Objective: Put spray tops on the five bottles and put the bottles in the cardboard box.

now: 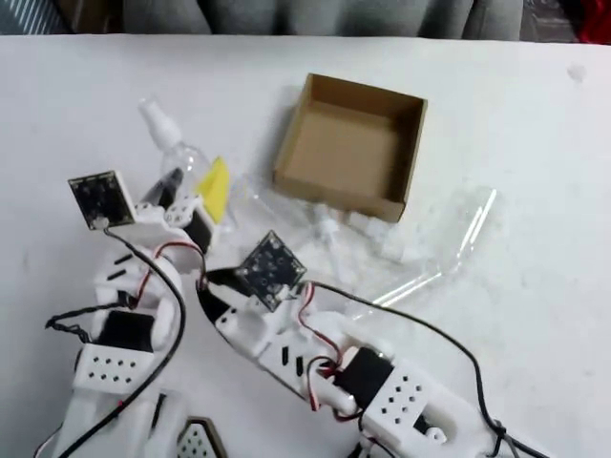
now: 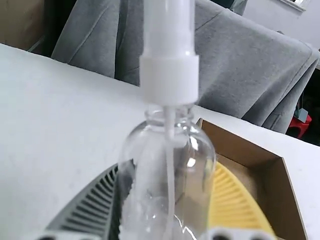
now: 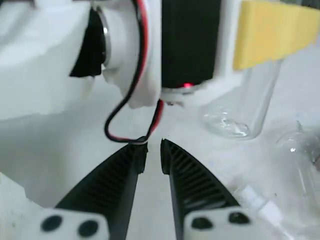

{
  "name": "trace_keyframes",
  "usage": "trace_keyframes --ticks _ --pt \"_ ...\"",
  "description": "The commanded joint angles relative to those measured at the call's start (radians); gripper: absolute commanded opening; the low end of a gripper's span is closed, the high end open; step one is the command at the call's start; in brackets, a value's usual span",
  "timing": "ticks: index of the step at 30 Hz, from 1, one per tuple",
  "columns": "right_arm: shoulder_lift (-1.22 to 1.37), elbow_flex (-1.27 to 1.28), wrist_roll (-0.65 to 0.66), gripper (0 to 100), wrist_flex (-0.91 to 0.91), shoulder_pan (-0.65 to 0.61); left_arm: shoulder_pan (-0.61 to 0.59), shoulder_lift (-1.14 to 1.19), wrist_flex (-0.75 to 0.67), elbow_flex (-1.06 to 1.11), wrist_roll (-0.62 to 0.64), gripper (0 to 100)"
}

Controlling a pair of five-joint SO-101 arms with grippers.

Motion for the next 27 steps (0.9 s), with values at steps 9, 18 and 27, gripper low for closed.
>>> trace_keyframes --ticks 9,18,27 --pt "0.004 0.049 -0.008 1.6 -0.159 0.021 0.082 -0.077 0.098 -0.014 0.005 2" --pt "0.004 0.049 -0.008 1.6 -0.153 0.077 0.120 -0.346 0.356 -0.012 -0.091 2" --pt "0.004 0.049 -0.008 1.7 -0.157 0.128 0.180 -0.456 0.471 -0.011 -0.095 2"
